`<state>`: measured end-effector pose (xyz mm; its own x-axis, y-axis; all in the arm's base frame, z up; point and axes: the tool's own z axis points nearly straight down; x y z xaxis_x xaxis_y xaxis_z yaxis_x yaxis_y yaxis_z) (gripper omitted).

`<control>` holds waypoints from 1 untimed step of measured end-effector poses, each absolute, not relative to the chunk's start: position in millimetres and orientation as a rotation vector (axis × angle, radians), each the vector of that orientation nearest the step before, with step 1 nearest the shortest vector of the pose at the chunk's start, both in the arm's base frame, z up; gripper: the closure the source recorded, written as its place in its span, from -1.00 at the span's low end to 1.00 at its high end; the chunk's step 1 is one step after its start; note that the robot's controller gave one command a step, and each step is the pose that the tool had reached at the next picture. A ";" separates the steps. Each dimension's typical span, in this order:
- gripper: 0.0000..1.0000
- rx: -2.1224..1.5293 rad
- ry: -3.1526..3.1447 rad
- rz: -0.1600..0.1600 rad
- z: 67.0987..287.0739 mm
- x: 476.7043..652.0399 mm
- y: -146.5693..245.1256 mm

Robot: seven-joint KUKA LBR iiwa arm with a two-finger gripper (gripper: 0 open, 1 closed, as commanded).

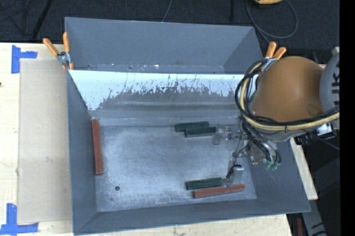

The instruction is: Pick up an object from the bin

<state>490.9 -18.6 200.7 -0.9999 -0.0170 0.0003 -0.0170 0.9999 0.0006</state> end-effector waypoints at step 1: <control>-1.00 -0.258 -3.121 0.000 76.7 483.3 -35.0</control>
Offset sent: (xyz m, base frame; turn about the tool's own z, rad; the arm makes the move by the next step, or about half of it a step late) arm -0.0054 -0.0171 -0.1198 0.1828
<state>483.3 -35.0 76.7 -0.9864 0.1640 0.0095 0.1640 0.9865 -0.0005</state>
